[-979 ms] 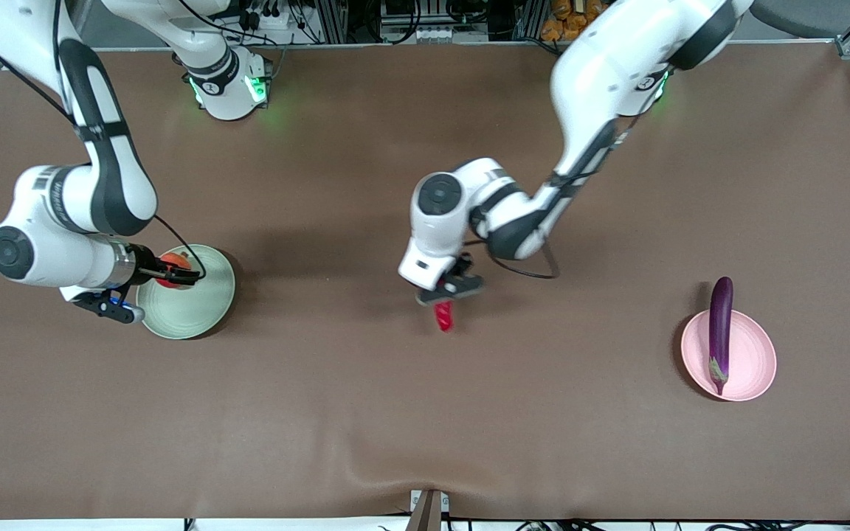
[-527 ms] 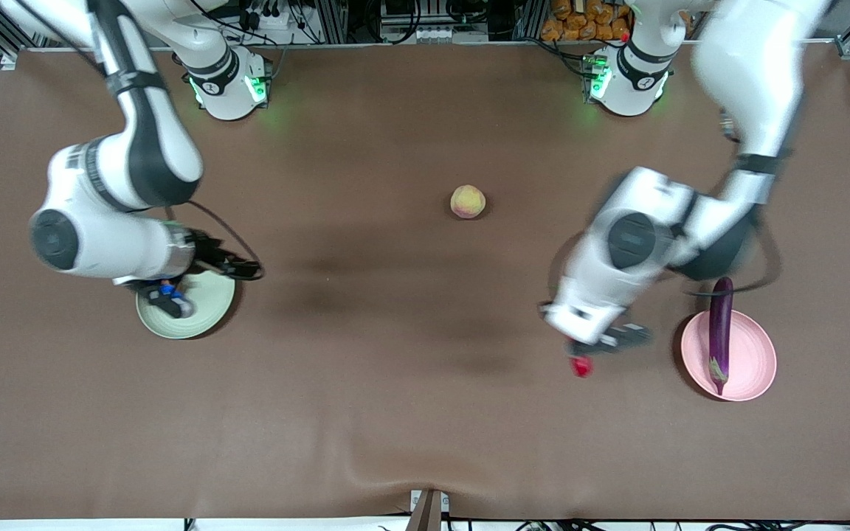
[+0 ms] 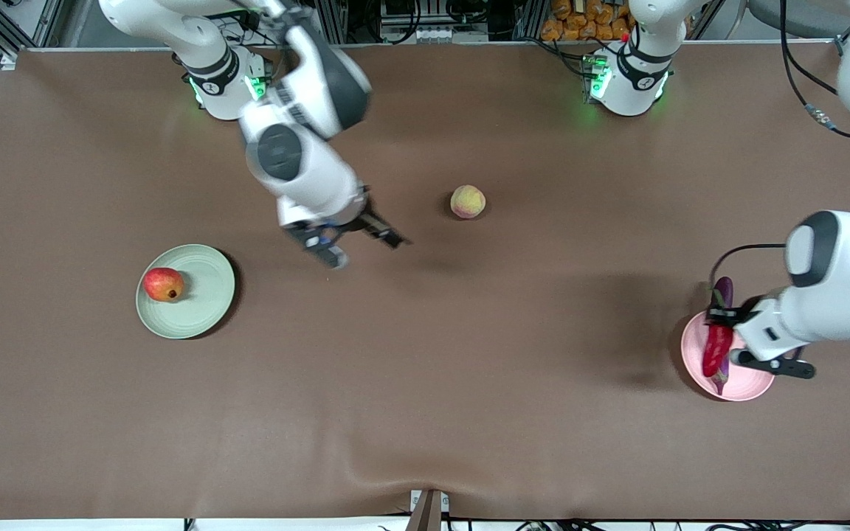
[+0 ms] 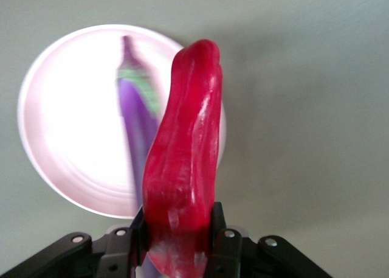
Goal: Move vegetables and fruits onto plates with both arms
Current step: 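Place the pepper on the pink plate while the right gripper reaches the peach, then grasp the peach with the right gripper while the left gripper withdraws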
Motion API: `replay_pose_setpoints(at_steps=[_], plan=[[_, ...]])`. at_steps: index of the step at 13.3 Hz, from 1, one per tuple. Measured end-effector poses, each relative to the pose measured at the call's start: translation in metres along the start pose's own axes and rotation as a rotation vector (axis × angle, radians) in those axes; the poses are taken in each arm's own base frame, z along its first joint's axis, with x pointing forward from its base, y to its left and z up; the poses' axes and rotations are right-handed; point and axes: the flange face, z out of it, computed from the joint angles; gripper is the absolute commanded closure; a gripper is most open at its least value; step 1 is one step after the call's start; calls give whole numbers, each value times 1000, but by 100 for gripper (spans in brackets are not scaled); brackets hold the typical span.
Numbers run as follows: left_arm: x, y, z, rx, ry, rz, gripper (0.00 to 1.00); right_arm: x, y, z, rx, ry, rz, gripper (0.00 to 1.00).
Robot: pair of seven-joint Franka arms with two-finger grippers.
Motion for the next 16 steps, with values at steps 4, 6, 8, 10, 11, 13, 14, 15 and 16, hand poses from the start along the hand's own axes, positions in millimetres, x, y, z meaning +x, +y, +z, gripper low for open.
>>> replay_pose_setpoints(at_steps=[4,6,8,10,11,13,14,15,16], plan=[[-3,-45,39,40,51,139,100,-87,-34,77,-26,23,29,0],[-10,-66,59,40,47,169,100,-110,-40,112,-59,51,16,0],[-13,-74,68,34,51,171,52,-123,-42,140,-68,85,0,0],[-11,-74,67,34,54,172,0,-134,-42,154,-78,96,-19,0],[-10,-72,66,34,56,175,0,-144,-41,157,-81,96,-30,0],[-8,-70,66,35,57,177,0,-170,-37,165,-90,98,-43,0],[-8,-70,65,36,58,176,0,-181,-35,171,-95,100,-46,0],[-7,-71,63,38,62,176,0,-188,-33,180,-94,102,-43,0],[-6,-71,59,41,67,176,0,-191,-32,189,-88,106,-35,0]])
